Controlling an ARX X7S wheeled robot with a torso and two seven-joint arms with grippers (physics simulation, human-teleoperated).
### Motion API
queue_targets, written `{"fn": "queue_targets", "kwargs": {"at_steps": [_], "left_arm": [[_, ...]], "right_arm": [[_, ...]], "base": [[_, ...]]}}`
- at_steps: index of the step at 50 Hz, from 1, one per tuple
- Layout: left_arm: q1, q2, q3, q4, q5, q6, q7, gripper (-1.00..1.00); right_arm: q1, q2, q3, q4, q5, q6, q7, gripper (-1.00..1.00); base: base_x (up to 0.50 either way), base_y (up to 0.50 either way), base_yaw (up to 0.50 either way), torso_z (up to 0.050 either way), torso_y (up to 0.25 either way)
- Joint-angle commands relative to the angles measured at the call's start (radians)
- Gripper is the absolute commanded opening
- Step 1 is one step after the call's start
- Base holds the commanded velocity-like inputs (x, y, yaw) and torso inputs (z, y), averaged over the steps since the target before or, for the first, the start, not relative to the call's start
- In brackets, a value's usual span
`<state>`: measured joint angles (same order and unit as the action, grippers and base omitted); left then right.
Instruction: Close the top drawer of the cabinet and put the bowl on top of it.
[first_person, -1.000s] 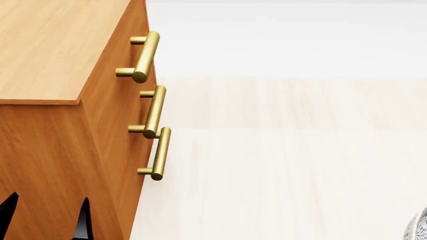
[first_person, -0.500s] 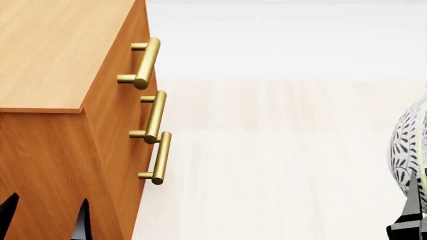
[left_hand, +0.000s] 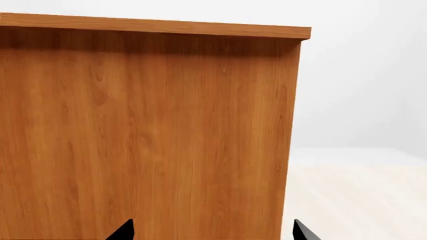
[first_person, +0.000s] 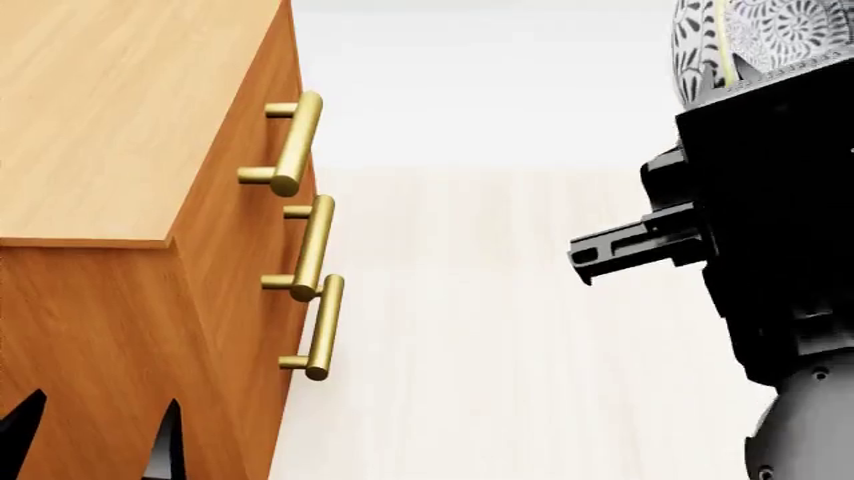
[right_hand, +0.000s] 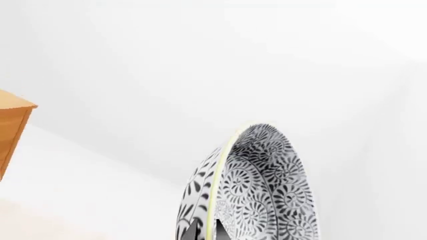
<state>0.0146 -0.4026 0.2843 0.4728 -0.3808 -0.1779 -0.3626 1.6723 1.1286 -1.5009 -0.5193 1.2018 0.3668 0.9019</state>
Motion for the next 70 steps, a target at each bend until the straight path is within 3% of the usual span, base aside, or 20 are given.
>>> {"fn": "queue_targets", "kwargs": {"at_steps": [1, 32, 45, 62, 70], "left_arm": [[-0.008, -0.002, -0.006, -0.019, -0.045, 0.0, 0.024, 1.0], [-0.037, -0.012, -0.02, -0.047, -0.081, 0.0, 0.04, 1.0], [-0.054, -0.016, -0.01, -0.046, -0.081, -0.007, 0.044, 1.0], [-0.053, -0.006, -0.007, -0.08, -0.074, 0.015, 0.043, 1.0], [-0.07, -0.005, -0.017, -0.086, -0.082, -0.006, 0.025, 1.0]], "right_arm": [[0.168, -0.209, 0.068, 0.119, 0.073, 0.15, -0.008, -1.0], [0.33, -0.714, 0.103, 0.61, 0.021, 0.18, -0.212, -1.0], [0.344, -0.947, 0.113, 0.829, -0.021, 0.123, -0.319, -1.0], [0.297, -1.124, 0.099, 0.88, -0.037, 0.067, -0.343, -1.0], [0.322, -1.128, -0.05, 0.931, 0.041, -0.083, -0.392, -1.0]], "base": [[0.0, 0.0, 0.0, 0.014, 0.25], [0.0, 0.0, 0.0, 0.009, 0.248], [0.0, 0.0, 0.0, 0.003, 0.064], [0.0, 0.0, 0.0, 0.0, 0.233], [0.0, 0.0, 0.0, 0.0, 0.0]]}}
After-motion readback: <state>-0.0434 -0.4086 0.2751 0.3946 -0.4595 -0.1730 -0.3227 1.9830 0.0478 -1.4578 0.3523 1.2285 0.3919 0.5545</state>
